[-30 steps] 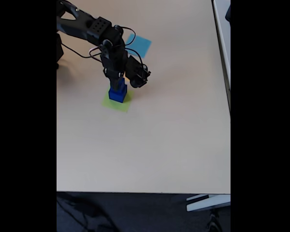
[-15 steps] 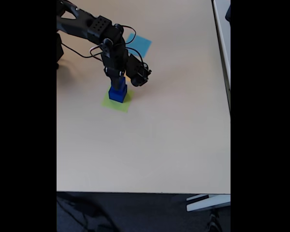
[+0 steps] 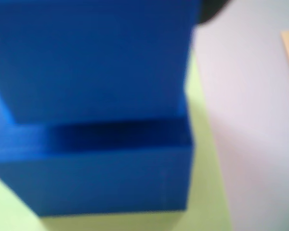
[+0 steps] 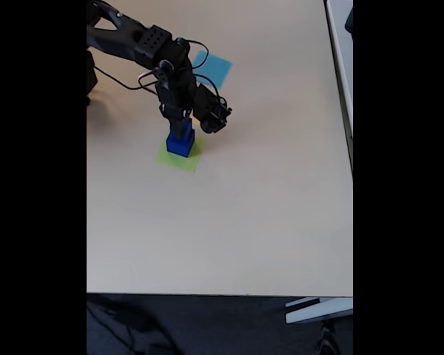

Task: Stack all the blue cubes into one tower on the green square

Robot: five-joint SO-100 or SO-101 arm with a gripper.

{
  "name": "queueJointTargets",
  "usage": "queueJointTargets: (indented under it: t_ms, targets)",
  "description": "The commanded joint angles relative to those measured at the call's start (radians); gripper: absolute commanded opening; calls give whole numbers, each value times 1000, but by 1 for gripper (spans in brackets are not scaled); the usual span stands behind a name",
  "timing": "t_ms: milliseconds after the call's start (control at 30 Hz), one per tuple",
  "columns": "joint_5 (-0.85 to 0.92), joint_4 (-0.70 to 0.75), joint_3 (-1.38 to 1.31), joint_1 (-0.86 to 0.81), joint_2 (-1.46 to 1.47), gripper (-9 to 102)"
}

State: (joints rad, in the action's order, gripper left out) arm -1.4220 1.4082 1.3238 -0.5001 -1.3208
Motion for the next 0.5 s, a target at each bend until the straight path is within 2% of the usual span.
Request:
queueJointTargets:
  t_ms: [0,467]
  targets:
    - [-12,-18,-9,5,-8,3]
    - [-9,-29,-9,2,-2,5]
